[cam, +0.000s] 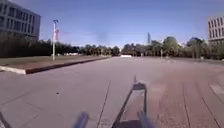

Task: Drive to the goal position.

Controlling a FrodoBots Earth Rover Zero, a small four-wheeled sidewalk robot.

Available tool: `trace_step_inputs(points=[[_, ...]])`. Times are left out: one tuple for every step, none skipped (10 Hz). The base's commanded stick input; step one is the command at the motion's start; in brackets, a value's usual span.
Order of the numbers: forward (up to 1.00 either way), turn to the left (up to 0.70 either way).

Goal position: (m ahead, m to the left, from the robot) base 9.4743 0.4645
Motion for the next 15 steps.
trace_step_inputs(points=[[1.0, -0.25], [1.0, -0.27], [1.0, -0.27], [1.0, -0.24], [1.0, -0.09], [1.0, 0.0], [1.0, 0.0], [1.0, 0.0], [1.0, 0.0], [1.0, 0.0], [1.0, 0.0], [1.0, -0.05], [1.0, -0.27], [1.0, -0.25], [1.0, -0.02]])
